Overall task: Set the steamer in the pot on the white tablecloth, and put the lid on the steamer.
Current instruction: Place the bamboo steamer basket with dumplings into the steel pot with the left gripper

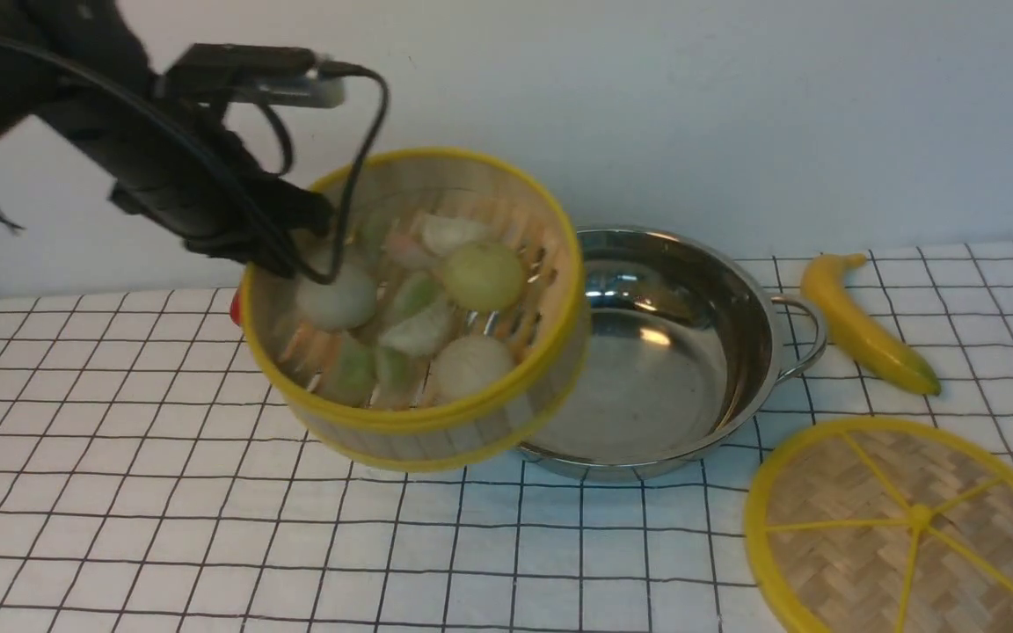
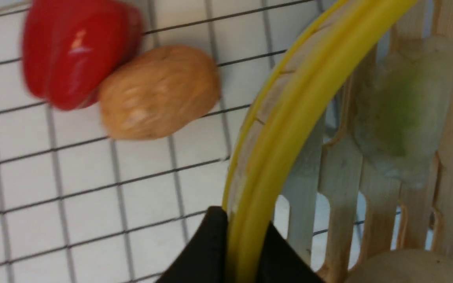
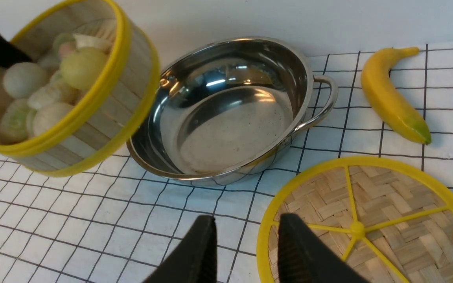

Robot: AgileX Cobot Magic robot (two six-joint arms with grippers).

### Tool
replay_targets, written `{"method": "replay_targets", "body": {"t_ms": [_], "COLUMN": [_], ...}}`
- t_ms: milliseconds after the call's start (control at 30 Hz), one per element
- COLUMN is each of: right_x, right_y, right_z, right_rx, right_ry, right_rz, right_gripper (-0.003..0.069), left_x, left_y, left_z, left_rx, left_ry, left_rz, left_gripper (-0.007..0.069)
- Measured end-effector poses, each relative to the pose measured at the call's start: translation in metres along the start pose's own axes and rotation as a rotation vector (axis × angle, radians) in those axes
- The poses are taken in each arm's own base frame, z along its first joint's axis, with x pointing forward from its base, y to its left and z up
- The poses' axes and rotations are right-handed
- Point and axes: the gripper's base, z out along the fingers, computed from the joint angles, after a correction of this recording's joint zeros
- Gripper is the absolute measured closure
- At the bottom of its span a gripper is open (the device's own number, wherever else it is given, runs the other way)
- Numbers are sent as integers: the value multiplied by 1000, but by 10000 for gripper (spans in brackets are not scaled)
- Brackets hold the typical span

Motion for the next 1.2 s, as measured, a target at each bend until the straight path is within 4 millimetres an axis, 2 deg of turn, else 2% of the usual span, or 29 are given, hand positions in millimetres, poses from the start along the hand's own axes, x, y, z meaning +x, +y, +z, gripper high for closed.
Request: {"method": "replay_targets", "body": {"t_ms": [33,100,167,200,267,467,600,833,1200], "right_x": [0,0,-1,-1,-1,1,1,1,1], "right_y": [0,-1,0,0,1,2,2,2,2], "right_z": [0,2,4,4,4,4,4,4,4], "right_rx": [1,-2,-13,-14,-24,-35,-36,-36,-36], "right_ry": [2,14,18,17,19,38,39,40,41], "right_rz": [1,8,20,21,28,18,17,17,17], "right_gripper": [419,419,419,419,419,419,419,419,419], "left_x": [-1,-15,-28,-29,-43,-69,-72,-66,-61], "left_y": [-2,-28,-45,-45,-59,-70,-73,-70,-69], "left_z": [5,21,35,36,49,70,80,112,143], "left_rx": [3,23,21,19,2,-17,-15,-28,-29], "left_ry": [5,-8,-16,-18,-38,-78,-63,11,33], "left_rz": [2,43,69,67,89,106,110,115,108], "left_gripper": [592,592,592,592,592,592,592,592,592]}}
